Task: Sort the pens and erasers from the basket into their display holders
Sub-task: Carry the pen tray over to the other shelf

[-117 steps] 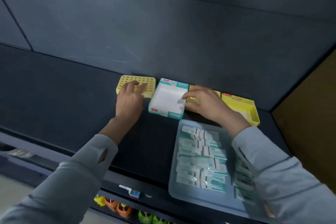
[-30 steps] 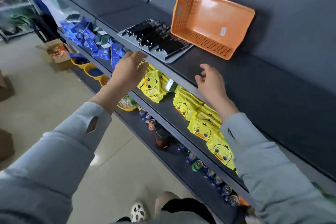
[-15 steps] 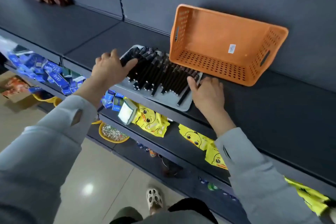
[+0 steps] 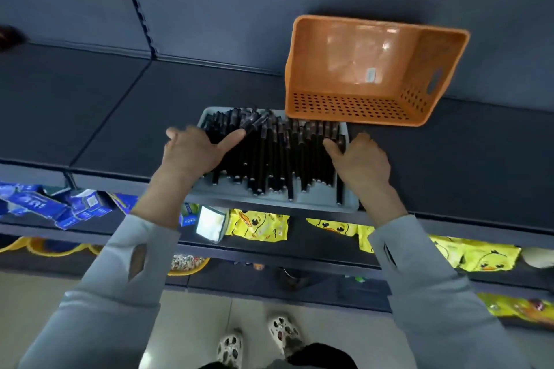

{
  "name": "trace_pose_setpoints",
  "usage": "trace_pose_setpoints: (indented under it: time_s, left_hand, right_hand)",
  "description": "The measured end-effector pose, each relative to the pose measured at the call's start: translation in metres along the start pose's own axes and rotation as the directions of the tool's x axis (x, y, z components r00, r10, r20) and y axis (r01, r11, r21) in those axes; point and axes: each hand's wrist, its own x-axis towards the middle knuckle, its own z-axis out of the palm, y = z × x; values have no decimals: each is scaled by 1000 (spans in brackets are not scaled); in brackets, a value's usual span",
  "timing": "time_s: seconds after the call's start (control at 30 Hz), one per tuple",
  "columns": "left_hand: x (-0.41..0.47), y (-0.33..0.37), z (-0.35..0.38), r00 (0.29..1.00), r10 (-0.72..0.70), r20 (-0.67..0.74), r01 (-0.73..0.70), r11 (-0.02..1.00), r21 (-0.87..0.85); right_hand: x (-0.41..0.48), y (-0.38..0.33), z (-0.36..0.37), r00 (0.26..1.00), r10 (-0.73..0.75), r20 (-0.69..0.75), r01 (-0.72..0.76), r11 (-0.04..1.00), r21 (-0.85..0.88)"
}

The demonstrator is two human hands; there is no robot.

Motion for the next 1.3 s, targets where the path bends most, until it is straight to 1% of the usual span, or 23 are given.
trace_pose_setpoints:
  time_s: [0.07,0.13,0.3,0.4,0.57,0.67,0.8,1.0,1.13,1.3]
  left_hand:
    - [2,-4,-4,1000,22,3,-22,1000,3]
    - [4,-9,-7,999,36,11,-36,999,-23]
    - [0,-21,-5,994,93,59,-90,995,-45]
    - [-4,-28,-3,992,98,83,-93,994,-58]
    - [-14,-40,0,993,104,57,-99,992,-82]
    - [-30,-47,6,995,102,0,-102,990,-95]
    - [-52,-54,18,987,118,-108,-135,976,-171]
    - [-83,-63,33,976,145,-164,-174,969,-177]
    - [-107,-70,42,961,196,-194,-226,962,-150]
    - [-137,-91,52,943,274,-190,-302,944,-137]
  right_hand:
    - [-9,-7,-2,996,85,0,-85,995,54]
    - [-17,-11,-4,990,141,-14,-140,986,90]
    - [-38,-14,0,979,201,-33,-194,970,147]
    - [-49,-13,3,980,190,-60,-179,972,153]
    - [-61,-5,5,988,137,-73,-123,979,164]
    - [-70,2,5,990,116,-77,-100,977,187]
    - [-83,13,2,995,72,-71,-49,960,277]
    - [-111,28,-3,994,17,-106,20,941,339]
    - [-133,41,-3,991,8,-132,42,926,376]
    - [-175,54,5,986,66,-150,-5,929,371]
